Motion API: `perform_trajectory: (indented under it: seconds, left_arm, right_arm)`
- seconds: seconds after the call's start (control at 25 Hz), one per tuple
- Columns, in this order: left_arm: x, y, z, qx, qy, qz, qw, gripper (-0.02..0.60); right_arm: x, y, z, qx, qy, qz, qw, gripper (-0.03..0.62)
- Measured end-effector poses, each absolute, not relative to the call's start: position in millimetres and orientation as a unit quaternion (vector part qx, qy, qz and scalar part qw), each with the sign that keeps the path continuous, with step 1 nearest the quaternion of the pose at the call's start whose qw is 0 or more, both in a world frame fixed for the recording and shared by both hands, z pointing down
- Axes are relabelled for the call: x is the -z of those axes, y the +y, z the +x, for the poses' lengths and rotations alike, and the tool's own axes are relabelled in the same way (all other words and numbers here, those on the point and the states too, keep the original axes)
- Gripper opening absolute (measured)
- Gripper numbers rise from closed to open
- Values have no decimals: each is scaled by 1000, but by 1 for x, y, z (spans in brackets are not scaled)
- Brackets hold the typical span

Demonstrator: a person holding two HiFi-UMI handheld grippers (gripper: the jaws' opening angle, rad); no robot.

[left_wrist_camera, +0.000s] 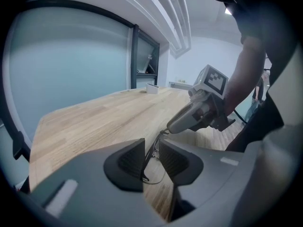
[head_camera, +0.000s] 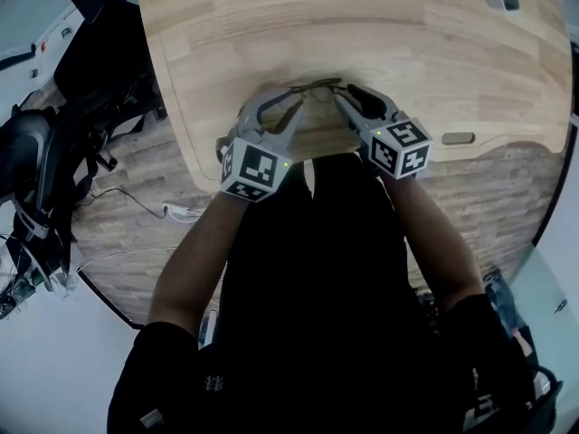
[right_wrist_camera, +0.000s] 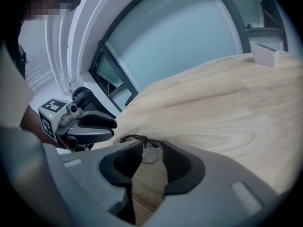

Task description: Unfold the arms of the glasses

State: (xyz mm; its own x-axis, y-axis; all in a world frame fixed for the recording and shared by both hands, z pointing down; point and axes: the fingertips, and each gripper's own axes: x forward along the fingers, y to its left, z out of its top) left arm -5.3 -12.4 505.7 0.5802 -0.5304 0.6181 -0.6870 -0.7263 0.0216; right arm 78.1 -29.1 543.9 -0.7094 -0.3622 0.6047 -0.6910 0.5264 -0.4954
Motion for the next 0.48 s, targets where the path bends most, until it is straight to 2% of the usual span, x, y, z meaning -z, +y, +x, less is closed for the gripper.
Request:
perform_trajectory:
  seconds: [0.48]
  left_arm:
    - [-508,-9,-11,-309,-360,870,137,100]
  right_arm:
    - [-539,-30,69,-392,-852,283,200,123]
